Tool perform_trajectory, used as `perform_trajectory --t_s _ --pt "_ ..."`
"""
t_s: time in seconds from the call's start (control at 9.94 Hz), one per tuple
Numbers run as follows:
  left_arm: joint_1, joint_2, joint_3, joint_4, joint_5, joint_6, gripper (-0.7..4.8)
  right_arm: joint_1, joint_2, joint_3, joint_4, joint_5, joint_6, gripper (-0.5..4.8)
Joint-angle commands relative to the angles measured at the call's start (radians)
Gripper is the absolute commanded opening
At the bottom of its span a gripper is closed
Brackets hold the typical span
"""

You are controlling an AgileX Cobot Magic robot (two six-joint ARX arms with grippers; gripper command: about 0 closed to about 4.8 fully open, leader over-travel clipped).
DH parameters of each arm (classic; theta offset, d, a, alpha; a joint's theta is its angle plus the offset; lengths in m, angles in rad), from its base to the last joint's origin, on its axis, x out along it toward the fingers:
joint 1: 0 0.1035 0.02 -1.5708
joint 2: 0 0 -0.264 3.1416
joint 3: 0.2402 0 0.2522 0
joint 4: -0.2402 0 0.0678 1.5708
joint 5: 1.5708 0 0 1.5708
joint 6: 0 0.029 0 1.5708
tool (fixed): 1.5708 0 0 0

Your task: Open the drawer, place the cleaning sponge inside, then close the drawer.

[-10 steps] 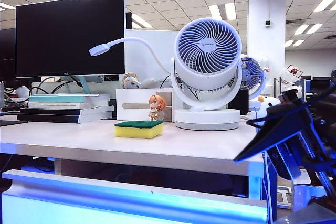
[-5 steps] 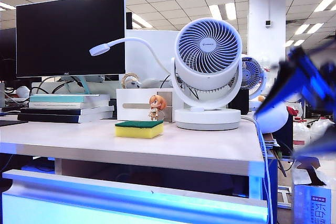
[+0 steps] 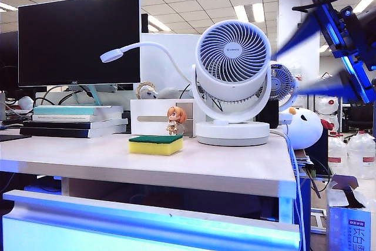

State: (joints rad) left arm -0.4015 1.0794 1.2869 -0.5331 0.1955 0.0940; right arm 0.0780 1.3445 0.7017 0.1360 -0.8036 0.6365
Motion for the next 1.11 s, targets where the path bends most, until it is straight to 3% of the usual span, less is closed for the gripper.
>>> perform_trajectory --t_s 0.1,0.2,1.11 --pt "0.0 -0.003 0.005 0.019 0.004 0.0 -0.05 0.321 0.005 0.06 -0.094 0.472 -0.223 -0.09" --pt "0.0 -0.002 0.005 0.02 0.004 0.001 -0.05 0.376 0.035 0.074 -0.142 0.491 -0.305 -0.09" --pt "0.0 -0.008 0.005 0.019 0.004 0.001 -0.05 0.422 0.282 0.141 -0.297 0.514 -0.402 -0.09"
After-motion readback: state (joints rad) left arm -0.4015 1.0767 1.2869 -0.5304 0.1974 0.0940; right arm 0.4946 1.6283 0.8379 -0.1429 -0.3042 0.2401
